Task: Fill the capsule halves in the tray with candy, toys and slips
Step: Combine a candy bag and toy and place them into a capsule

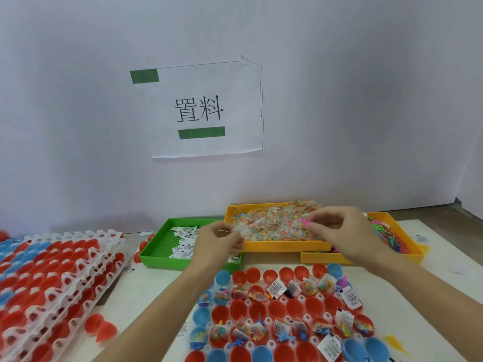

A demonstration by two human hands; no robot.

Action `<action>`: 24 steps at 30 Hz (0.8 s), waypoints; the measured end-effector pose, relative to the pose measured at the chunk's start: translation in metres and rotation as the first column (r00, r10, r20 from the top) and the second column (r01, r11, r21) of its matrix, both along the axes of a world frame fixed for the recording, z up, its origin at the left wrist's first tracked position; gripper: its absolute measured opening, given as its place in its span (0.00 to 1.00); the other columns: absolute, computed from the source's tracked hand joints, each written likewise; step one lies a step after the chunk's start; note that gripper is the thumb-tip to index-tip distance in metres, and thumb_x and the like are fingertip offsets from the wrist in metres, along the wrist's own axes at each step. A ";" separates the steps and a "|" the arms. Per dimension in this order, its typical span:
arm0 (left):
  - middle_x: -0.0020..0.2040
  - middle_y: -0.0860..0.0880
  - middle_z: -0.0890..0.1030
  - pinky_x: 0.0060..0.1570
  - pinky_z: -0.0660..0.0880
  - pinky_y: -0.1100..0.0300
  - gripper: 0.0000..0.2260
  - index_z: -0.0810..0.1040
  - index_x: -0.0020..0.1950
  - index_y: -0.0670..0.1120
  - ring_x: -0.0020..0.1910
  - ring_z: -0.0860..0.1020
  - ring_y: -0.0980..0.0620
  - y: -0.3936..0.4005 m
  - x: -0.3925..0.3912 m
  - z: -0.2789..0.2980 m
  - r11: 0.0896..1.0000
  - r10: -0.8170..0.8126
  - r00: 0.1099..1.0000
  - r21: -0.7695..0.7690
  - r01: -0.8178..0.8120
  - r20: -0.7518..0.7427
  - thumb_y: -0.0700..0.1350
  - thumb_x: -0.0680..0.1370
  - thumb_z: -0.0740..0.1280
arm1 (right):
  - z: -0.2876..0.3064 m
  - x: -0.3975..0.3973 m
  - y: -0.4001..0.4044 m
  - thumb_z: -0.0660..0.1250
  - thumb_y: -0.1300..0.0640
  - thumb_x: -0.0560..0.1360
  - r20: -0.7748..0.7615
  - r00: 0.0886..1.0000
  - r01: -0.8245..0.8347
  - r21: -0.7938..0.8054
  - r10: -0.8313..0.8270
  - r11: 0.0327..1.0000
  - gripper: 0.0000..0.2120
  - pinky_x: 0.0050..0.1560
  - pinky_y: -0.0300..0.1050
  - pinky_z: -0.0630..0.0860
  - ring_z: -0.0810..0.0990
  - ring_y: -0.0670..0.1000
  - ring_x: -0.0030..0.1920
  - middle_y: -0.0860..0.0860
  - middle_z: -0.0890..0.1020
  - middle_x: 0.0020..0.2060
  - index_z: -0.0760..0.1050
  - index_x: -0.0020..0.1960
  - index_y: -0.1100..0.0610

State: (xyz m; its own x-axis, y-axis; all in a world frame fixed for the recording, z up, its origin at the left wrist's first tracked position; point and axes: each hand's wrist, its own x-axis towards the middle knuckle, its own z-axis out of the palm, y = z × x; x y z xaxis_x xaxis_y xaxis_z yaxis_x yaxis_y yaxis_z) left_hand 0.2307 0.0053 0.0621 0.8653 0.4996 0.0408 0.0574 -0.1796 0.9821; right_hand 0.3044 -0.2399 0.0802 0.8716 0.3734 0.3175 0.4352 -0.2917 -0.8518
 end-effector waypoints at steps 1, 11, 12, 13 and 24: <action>0.36 0.44 0.85 0.32 0.78 0.64 0.02 0.80 0.44 0.39 0.34 0.84 0.50 -0.013 -0.002 0.002 0.996 -0.066 0.998 -0.066 0.067 0.015 0.36 0.76 0.69 | 0.002 -0.006 0.009 0.74 0.59 0.74 -0.028 0.998 -0.058 0.049 0.059 0.997 0.03 0.40 0.34 0.78 0.85 0.45 0.38 0.48 0.87 0.36 0.84 0.45 0.51; 0.43 0.37 0.84 0.42 0.80 0.59 0.07 0.81 0.48 0.37 0.44 0.85 0.42 -0.074 -0.020 0.010 0.837 -0.151 0.945 -0.471 0.278 0.289 0.40 0.75 0.72 | 0.003 -0.033 0.052 0.73 0.61 0.74 -0.285 0.954 0.020 0.373 0.094 0.928 0.03 0.50 0.50 0.81 0.84 0.53 0.45 0.54 0.86 0.39 0.86 0.44 0.57; 0.43 0.37 0.84 0.42 0.80 0.60 0.06 0.80 0.49 0.36 0.44 0.85 0.43 -0.075 -0.021 0.013 0.814 -0.147 0.942 -0.504 0.288 0.300 0.38 0.75 0.71 | 0.003 -0.034 0.051 0.73 0.60 0.74 -0.314 0.945 0.036 0.390 0.096 0.920 0.03 0.53 0.54 0.80 0.84 0.56 0.48 0.54 0.87 0.42 0.86 0.44 0.57; 0.44 0.37 0.84 0.41 0.80 0.61 0.06 0.80 0.49 0.36 0.44 0.85 0.43 -0.075 -0.022 0.015 0.798 -0.148 0.940 -0.524 0.298 0.309 0.37 0.75 0.71 | 0.004 -0.035 0.051 0.73 0.60 0.74 -0.337 0.936 0.046 0.407 0.103 0.912 0.03 0.56 0.59 0.78 0.84 0.59 0.50 0.55 0.87 0.43 0.86 0.44 0.56; 0.44 0.35 0.84 0.45 0.82 0.56 0.07 0.81 0.46 0.38 0.48 0.84 0.38 -0.074 -0.027 0.022 0.751 -0.173 0.945 -0.583 0.309 0.278 0.42 0.77 0.69 | 0.005 -0.044 0.051 0.74 0.63 0.73 -0.318 0.939 0.027 0.457 0.135 0.889 0.04 0.46 0.48 0.82 0.85 0.52 0.43 0.53 0.86 0.38 0.86 0.43 0.56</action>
